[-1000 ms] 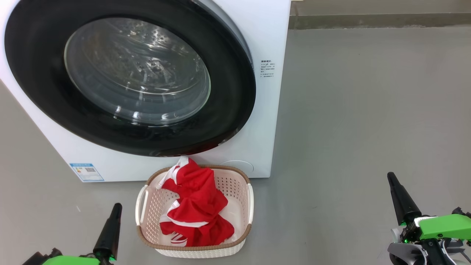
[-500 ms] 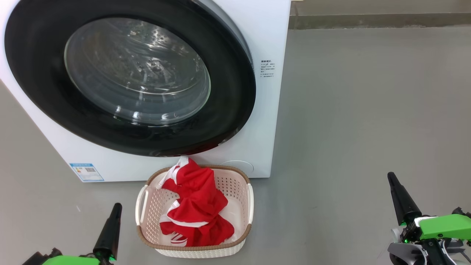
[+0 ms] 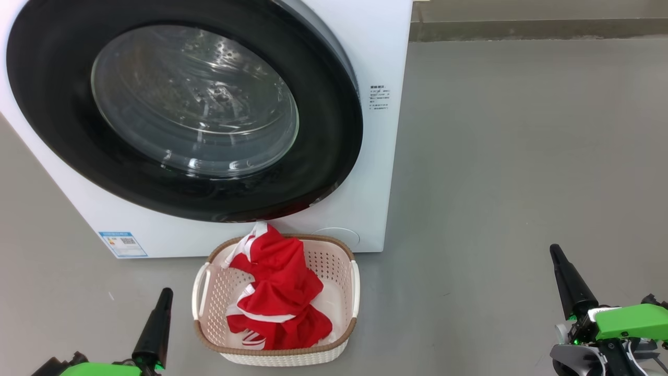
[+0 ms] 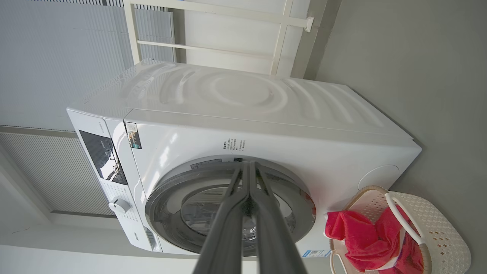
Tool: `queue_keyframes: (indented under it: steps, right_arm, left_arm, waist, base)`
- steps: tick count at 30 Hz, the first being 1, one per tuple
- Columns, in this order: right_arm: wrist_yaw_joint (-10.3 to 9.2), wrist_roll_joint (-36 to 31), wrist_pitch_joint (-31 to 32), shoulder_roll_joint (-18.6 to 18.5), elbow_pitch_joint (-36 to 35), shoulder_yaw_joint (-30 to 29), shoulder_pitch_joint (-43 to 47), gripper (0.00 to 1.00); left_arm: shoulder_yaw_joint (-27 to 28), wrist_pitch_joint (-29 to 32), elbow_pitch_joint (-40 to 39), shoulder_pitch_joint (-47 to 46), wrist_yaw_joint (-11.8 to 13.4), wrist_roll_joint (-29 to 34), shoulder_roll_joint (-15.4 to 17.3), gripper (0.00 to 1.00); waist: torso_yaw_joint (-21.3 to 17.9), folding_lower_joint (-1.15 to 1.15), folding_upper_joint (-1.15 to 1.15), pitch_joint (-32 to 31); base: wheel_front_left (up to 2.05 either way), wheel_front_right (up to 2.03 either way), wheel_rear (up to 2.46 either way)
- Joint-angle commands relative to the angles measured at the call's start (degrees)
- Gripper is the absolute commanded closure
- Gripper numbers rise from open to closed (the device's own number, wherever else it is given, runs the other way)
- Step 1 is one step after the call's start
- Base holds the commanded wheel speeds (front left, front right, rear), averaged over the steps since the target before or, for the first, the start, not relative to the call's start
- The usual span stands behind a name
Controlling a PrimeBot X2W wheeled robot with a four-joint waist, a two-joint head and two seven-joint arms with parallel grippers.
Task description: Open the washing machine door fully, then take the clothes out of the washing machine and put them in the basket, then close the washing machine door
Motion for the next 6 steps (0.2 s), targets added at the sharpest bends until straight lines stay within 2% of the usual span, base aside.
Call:
queue_keyframes:
  steps: [1,6]
  right_arm:
    - [0.05,-0.3,0.3,-0.4,-1.6,1.0,-2.6,1.00]
    - [0.05,-0.3,0.4,-0.4,-1.6,0.9,-2.6,1.00]
  left_arm:
    - [2.0,0.4,-1.5,-2.3,-0.4,-0.3,0.6,1.00]
    - [2.1,0.4,-1.5,-2.3,-0.4,-0.3,0.6,1.00]
  waist:
    - [0.0,0.00,0.00,0.0]
    - [0.0,0.00,0.00,0.0]
  base:
    - [0.00,0.00,0.00]
    - [0.00,0.00,0.00]
